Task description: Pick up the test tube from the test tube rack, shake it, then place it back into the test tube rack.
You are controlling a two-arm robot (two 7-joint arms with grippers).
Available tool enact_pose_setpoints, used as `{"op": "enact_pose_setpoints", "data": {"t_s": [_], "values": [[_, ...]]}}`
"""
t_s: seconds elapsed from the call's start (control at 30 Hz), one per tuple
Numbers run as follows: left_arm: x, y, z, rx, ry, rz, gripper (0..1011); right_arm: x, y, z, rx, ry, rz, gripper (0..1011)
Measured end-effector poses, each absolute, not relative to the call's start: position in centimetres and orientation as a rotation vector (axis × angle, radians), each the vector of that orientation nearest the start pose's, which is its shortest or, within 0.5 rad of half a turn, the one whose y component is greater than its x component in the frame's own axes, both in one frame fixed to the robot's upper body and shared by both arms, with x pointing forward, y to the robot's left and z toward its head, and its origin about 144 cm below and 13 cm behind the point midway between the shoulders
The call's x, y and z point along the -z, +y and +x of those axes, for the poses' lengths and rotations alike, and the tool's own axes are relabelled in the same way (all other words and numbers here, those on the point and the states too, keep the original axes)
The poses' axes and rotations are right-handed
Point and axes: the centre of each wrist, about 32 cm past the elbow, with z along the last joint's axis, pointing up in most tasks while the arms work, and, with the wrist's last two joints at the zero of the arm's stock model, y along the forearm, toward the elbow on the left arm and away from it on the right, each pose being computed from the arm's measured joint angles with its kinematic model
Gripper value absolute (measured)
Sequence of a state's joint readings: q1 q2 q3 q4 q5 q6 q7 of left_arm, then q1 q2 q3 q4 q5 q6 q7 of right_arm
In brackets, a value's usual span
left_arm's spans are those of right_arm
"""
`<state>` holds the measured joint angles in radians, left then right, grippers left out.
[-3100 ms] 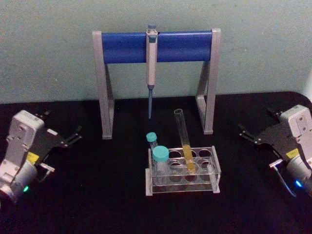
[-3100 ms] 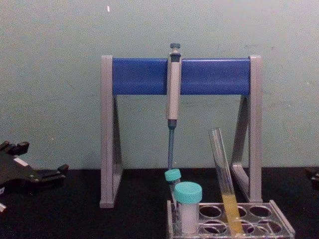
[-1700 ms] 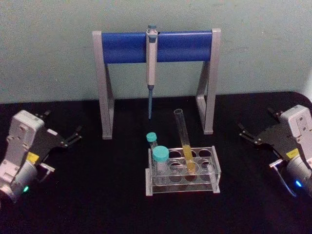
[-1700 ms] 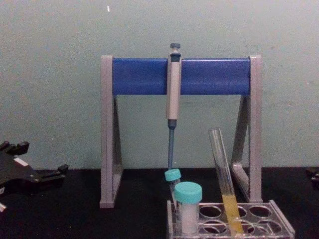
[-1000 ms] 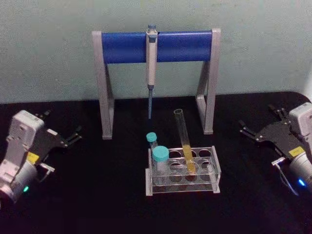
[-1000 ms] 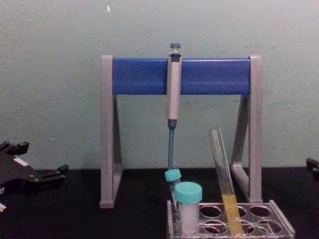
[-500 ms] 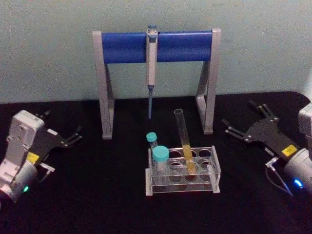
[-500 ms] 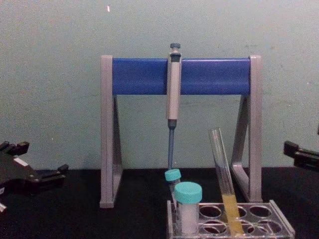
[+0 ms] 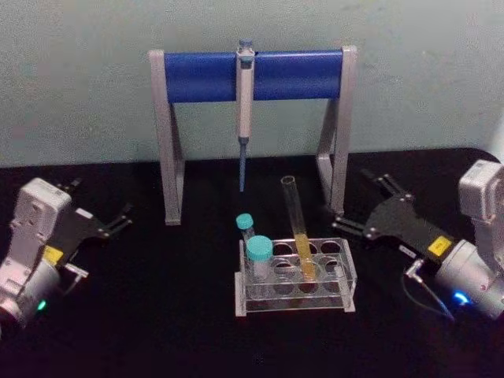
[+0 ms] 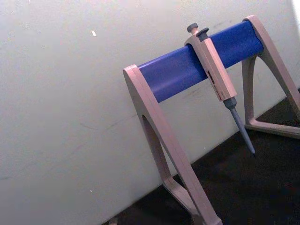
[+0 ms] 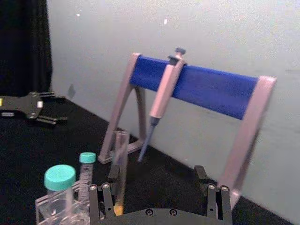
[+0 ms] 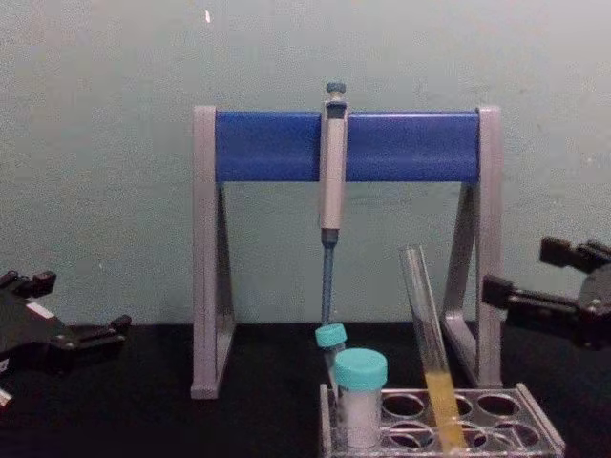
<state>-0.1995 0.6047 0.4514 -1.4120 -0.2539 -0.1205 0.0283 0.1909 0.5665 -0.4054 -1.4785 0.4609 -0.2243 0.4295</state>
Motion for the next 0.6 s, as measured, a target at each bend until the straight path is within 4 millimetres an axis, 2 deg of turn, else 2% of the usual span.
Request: {"op": "enact_pose_setpoints", "data": {"t_s": [0.6], "values": [[-114.0,31.0,48.9,-1.248,-0.285,0.304,1001,-116.4,-27.6,51.6,0.711,-0.154,-0.101,1000]]}}
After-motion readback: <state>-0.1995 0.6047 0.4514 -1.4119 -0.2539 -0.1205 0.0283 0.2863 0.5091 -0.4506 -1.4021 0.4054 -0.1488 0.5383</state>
